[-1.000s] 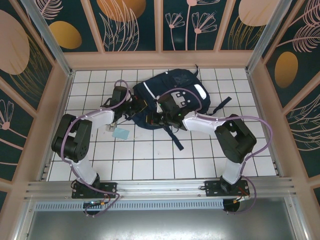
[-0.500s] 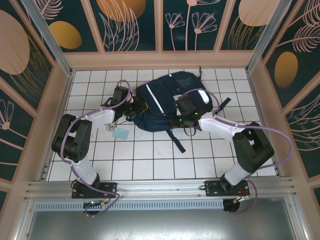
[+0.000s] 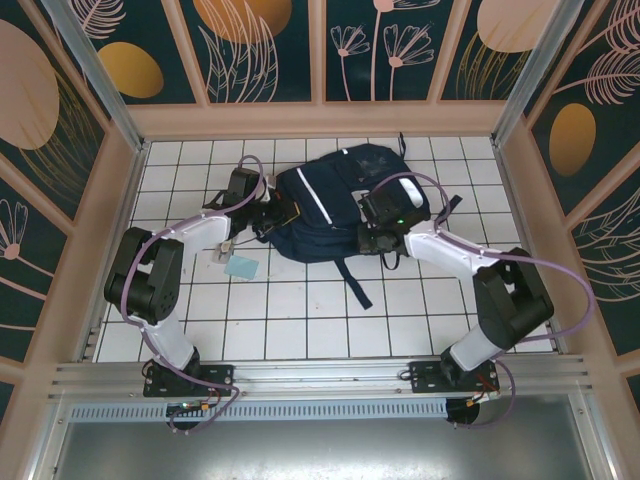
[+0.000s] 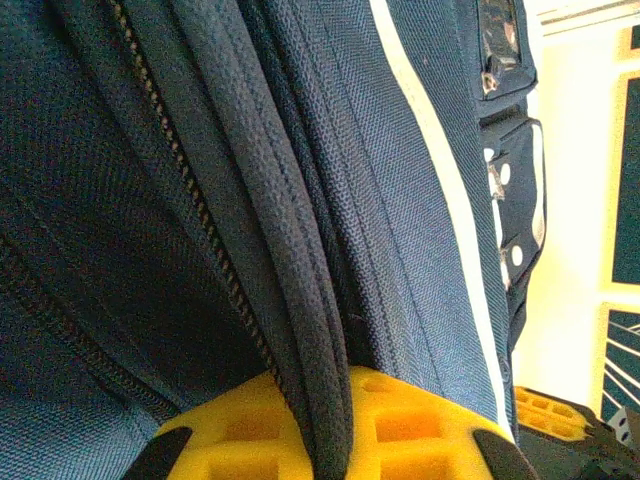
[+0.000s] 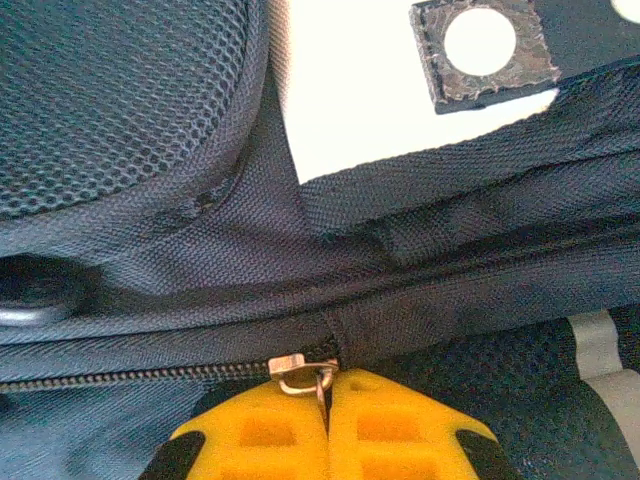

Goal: Pack books, pencil case, and school supplies into a backpack

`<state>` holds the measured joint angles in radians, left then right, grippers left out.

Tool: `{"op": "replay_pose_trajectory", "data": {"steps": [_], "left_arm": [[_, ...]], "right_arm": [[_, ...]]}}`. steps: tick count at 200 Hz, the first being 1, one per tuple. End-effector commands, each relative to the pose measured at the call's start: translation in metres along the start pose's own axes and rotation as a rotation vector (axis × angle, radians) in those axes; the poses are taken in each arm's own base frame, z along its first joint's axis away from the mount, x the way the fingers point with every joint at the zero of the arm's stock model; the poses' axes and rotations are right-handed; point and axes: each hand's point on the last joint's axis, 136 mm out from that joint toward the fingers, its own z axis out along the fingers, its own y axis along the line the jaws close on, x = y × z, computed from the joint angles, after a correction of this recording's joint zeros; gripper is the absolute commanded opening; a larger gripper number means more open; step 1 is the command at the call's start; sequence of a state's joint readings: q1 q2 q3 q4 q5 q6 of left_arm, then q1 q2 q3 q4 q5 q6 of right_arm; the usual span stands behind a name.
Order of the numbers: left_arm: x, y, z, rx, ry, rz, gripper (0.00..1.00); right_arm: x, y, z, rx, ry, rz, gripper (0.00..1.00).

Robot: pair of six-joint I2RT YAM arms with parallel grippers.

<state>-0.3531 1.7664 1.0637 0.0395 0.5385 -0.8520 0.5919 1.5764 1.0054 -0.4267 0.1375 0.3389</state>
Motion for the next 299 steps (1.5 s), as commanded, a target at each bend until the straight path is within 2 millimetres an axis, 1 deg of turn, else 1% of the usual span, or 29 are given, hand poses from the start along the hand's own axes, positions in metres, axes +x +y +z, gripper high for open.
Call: {"op": "replay_pose_trajectory", "data": {"steps": [1,5,17,21,34,39,47,53,72,83,89,94,99,107,118,125,139,156,159,165,172,180,193,203,217,242,258,278,299], "left_arm": [[-0.038,0.020,-0.019,-0.074,-0.135,0.020,0.00],[-0.037,0.019,-0.018,-0.063,-0.129,0.015,0.00],[-0.035,0.015,-0.015,-0.037,-0.117,0.005,0.00],[-0.035,0.015,-0.014,-0.035,-0.115,0.001,0.00],[-0.036,0.017,-0.014,-0.039,-0.118,-0.007,0.00],[-0.035,0.018,-0.013,-0.040,-0.118,-0.010,0.00],[-0.035,0.017,-0.013,-0.034,-0.117,-0.012,0.00],[-0.035,0.018,-0.013,-0.033,-0.119,-0.013,0.00],[-0.033,0.021,-0.012,-0.035,-0.125,-0.016,0.00],[-0.032,0.024,-0.010,-0.027,-0.126,-0.028,0.03],[-0.030,0.024,-0.008,-0.017,-0.120,-0.035,0.11],[-0.029,0.025,-0.007,-0.012,-0.112,-0.042,0.19],[-0.026,0.026,-0.005,-0.007,-0.099,-0.048,0.28],[-0.021,0.028,-0.003,-0.004,-0.079,-0.056,0.38],[-0.019,0.028,-0.005,-0.007,-0.074,-0.055,0.49],[-0.018,0.030,-0.007,-0.016,-0.078,-0.049,0.51],[-0.019,0.030,-0.013,-0.030,-0.098,-0.033,0.52],[-0.021,0.029,-0.013,-0.024,-0.105,-0.032,0.49],[-0.014,0.037,-0.011,-0.035,-0.090,-0.045,0.49],[-0.010,0.040,-0.009,-0.034,-0.084,-0.054,0.47],[-0.008,0.045,-0.006,-0.034,-0.080,-0.066,0.44],[-0.004,0.049,-0.003,-0.029,-0.071,-0.079,0.37],[0.001,0.054,0.001,-0.017,-0.057,-0.098,0.26],[0.004,0.058,0.003,-0.016,-0.053,-0.107,0.23],[0.007,0.062,0.006,-0.013,-0.048,-0.115,0.22],[0.005,0.059,0.008,0.002,-0.040,-0.112,0.21],[0.006,0.056,0.008,0.005,-0.035,-0.106,0.20],[0.008,0.055,0.008,0.010,-0.028,-0.104,0.19],[0.016,0.053,0.010,0.021,-0.012,-0.109,0.18]], "right_arm": [[0.041,-0.106,-0.007,0.513,0.151,-0.046,0.00],[0.039,-0.103,-0.007,0.497,0.149,-0.049,0.00],[0.033,-0.076,-0.006,0.389,0.133,-0.082,0.00],[0.030,-0.065,-0.007,0.339,0.123,-0.090,0.08],[0.015,-0.025,-0.014,0.145,0.084,-0.121,0.40],[0.010,-0.009,-0.019,0.062,0.073,-0.138,0.47],[0.003,0.010,-0.029,-0.034,0.054,-0.162,0.54],[-0.003,0.019,-0.037,-0.081,0.037,-0.168,0.58],[-0.023,0.036,-0.062,-0.191,-0.038,-0.170,0.66],[-0.034,0.041,-0.072,-0.239,-0.082,-0.153,0.69],[-0.039,0.044,-0.074,-0.260,-0.098,-0.147,0.69],[-0.040,0.047,-0.075,-0.275,-0.105,-0.143,0.69],[-0.041,0.049,-0.073,-0.288,-0.108,-0.140,0.70],[-0.041,0.055,-0.069,-0.313,-0.109,-0.130,0.70],[-0.039,0.061,-0.061,-0.348,-0.109,-0.113,0.72],[-0.040,0.066,-0.056,-0.371,-0.116,-0.101,0.73],[-0.042,0.074,-0.046,-0.412,-0.124,-0.081,0.74],[-0.045,0.083,-0.034,-0.448,-0.127,-0.068,0.75],[-0.046,0.085,-0.032,-0.454,-0.128,-0.066,0.75],[-0.048,0.088,-0.030,-0.466,-0.134,-0.062,0.76],[-0.050,0.092,-0.027,-0.482,-0.138,-0.051,0.76],[-0.051,0.098,-0.024,-0.514,-0.140,-0.038,0.76],[-0.045,0.107,-0.018,-0.551,-0.117,-0.033,0.76],[-0.041,0.106,-0.009,-0.527,-0.098,-0.017,0.76],[-0.033,0.104,0.000,-0.522,-0.082,0.006,0.77],[-0.020,0.102,0.015,-0.528,-0.048,0.033,0.79],[-0.018,0.104,0.023,-0.524,-0.043,0.046,0.83],[-0.018,0.112,0.029,-0.539,-0.064,0.045,0.84],[-0.020,0.125,0.036,-0.557,-0.061,0.023,0.85]]}}
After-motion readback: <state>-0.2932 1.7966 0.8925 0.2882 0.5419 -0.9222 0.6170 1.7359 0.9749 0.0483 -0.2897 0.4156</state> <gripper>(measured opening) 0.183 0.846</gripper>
